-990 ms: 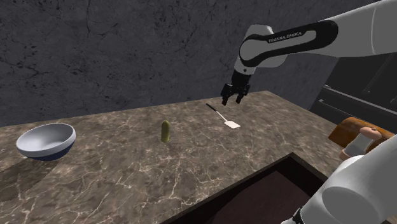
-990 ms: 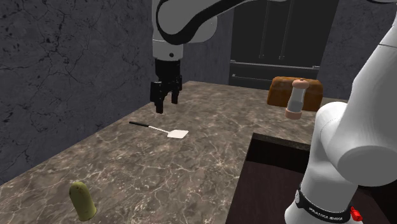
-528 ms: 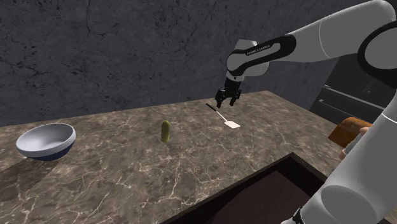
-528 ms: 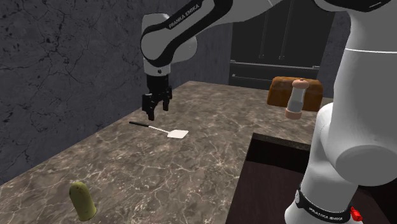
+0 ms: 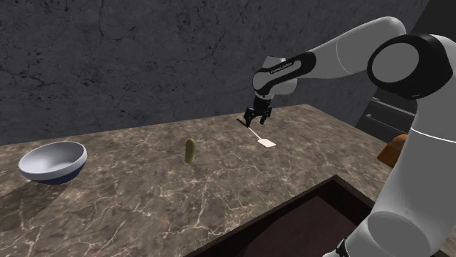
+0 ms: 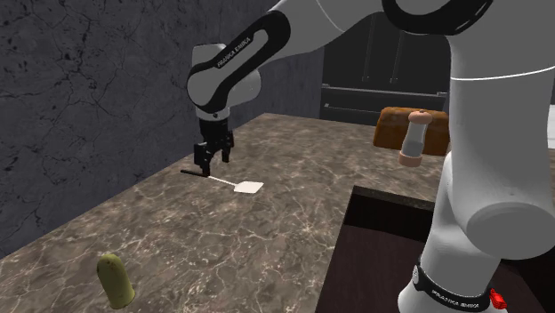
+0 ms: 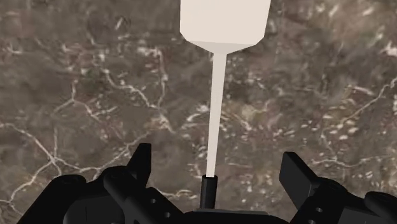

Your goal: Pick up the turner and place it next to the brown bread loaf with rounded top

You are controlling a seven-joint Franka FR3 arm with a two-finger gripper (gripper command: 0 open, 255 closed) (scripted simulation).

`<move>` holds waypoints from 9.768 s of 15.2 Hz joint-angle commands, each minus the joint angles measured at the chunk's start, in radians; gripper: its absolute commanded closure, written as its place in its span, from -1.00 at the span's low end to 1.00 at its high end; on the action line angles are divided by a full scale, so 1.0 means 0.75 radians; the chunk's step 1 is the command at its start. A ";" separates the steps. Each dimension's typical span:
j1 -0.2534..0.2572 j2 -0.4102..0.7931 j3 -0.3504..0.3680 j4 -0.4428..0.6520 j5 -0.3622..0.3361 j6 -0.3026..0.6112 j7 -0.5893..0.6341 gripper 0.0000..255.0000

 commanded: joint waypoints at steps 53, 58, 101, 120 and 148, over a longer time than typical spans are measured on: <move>0.004 -0.128 -0.005 0.302 -0.024 -0.428 0.019 1.00; 0.004 -0.134 -0.005 0.384 -0.025 -0.516 0.021 1.00; -0.414 -1.487 -0.420 -0.604 -0.441 -0.833 -0.610 1.00; -0.629 -1.682 -0.871 -0.420 -0.839 -1.051 -1.191 1.00; -0.704 -1.752 -1.180 -0.845 -1.113 -0.662 -1.149 1.00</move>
